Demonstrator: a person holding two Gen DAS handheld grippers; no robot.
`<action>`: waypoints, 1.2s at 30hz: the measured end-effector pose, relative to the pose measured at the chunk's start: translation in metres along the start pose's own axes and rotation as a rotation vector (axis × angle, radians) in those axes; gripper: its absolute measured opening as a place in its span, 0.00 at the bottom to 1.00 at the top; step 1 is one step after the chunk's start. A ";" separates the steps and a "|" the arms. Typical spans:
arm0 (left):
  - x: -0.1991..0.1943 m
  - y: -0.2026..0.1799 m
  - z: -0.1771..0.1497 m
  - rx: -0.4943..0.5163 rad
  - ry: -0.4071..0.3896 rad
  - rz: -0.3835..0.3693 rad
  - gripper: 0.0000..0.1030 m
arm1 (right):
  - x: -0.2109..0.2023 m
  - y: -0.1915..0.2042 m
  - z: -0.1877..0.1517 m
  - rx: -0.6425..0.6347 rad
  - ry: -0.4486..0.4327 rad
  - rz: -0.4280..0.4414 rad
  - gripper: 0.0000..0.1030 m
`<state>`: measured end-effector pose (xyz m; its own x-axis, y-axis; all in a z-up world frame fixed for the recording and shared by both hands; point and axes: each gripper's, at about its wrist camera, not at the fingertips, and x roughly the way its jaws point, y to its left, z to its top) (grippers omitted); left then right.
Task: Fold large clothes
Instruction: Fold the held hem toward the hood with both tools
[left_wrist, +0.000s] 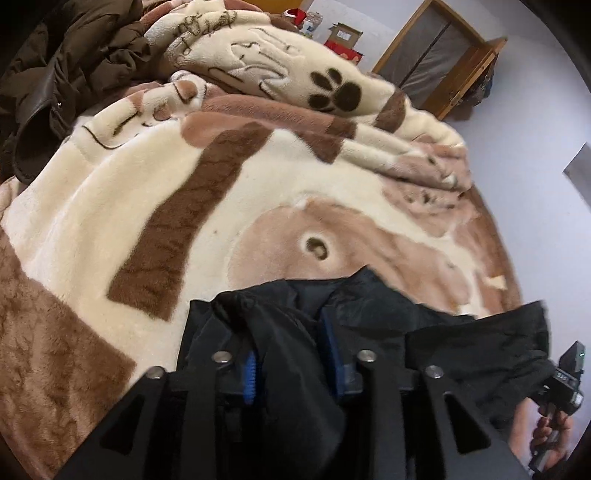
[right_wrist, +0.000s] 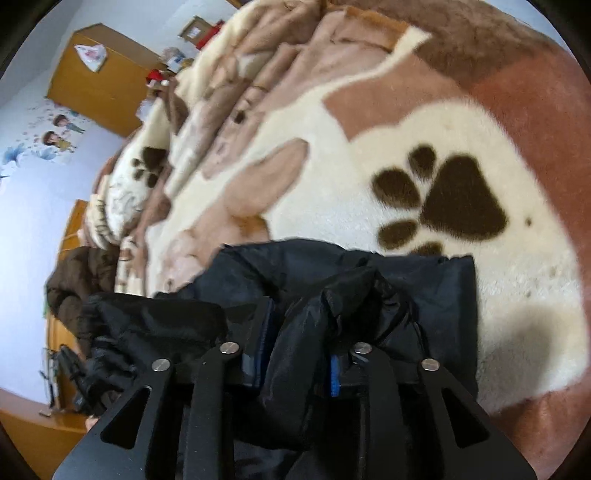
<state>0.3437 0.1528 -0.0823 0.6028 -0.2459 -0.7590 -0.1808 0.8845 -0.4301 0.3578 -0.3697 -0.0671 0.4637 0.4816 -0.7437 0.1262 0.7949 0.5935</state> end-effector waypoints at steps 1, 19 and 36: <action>-0.008 0.000 0.005 -0.013 -0.010 -0.023 0.48 | -0.010 0.005 0.002 -0.001 -0.015 0.032 0.40; 0.006 -0.081 -0.058 0.314 -0.038 0.011 0.75 | 0.030 0.076 -0.087 -0.469 -0.125 -0.249 0.58; 0.049 -0.060 -0.011 0.355 -0.072 0.197 0.75 | 0.061 0.065 -0.038 -0.451 -0.169 -0.412 0.58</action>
<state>0.3752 0.0830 -0.0990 0.6387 -0.0409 -0.7683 -0.0267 0.9968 -0.0753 0.3609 -0.2746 -0.0852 0.5923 0.0669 -0.8029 -0.0406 0.9978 0.0531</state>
